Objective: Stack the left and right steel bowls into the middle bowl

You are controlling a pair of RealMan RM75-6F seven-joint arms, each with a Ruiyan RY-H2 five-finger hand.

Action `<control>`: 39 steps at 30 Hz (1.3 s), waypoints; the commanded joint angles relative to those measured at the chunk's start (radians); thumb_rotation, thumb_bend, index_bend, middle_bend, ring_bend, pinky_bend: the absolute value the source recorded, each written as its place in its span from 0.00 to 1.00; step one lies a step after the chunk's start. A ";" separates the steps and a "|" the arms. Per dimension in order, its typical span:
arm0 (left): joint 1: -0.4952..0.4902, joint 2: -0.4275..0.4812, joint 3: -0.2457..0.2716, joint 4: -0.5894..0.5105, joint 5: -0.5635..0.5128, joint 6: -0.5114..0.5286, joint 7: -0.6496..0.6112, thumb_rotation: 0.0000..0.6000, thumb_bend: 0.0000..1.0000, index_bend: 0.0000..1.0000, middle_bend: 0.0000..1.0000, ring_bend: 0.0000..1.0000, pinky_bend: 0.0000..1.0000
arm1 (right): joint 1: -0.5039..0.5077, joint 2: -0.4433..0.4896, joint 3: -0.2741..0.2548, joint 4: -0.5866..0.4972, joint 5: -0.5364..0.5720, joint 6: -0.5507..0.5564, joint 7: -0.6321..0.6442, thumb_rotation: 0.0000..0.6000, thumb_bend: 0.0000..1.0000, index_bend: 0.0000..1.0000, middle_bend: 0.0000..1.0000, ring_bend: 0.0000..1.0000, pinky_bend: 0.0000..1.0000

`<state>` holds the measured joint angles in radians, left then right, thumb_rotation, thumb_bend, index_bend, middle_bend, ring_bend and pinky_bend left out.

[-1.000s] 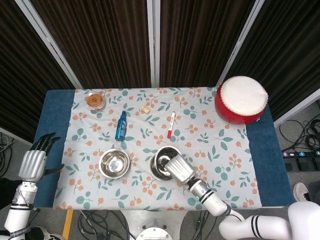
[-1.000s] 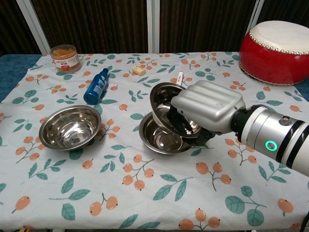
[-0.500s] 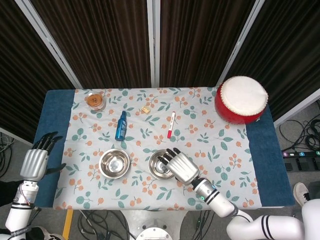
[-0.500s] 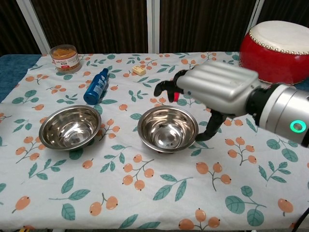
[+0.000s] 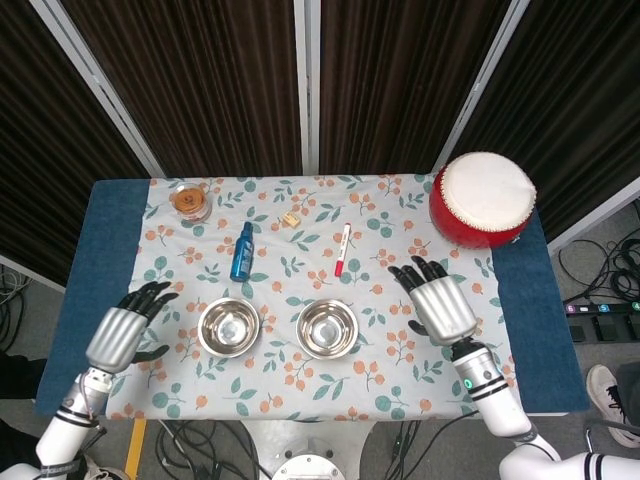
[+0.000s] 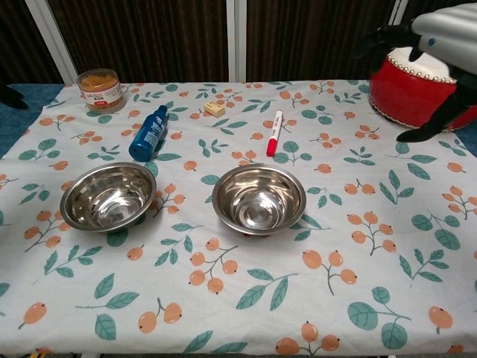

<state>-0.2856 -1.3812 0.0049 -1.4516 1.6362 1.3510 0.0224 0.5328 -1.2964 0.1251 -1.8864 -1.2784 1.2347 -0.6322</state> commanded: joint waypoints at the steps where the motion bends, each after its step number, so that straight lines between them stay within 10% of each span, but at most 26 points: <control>1: -0.027 -0.018 0.029 -0.028 0.022 -0.051 0.046 1.00 0.13 0.24 0.22 0.13 0.26 | -0.032 0.044 0.016 0.016 -0.015 0.038 0.073 1.00 0.00 0.17 0.27 0.13 0.25; 39: -0.131 -0.170 0.036 0.036 -0.051 -0.243 0.240 1.00 0.24 0.29 0.31 0.20 0.35 | -0.061 0.071 0.048 0.147 -0.056 0.041 0.258 1.00 0.00 0.17 0.27 0.13 0.25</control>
<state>-0.4124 -1.5420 0.0436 -1.4258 1.5880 1.1109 0.2566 0.4718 -1.2254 0.1720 -1.7407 -1.3356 1.2766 -0.3754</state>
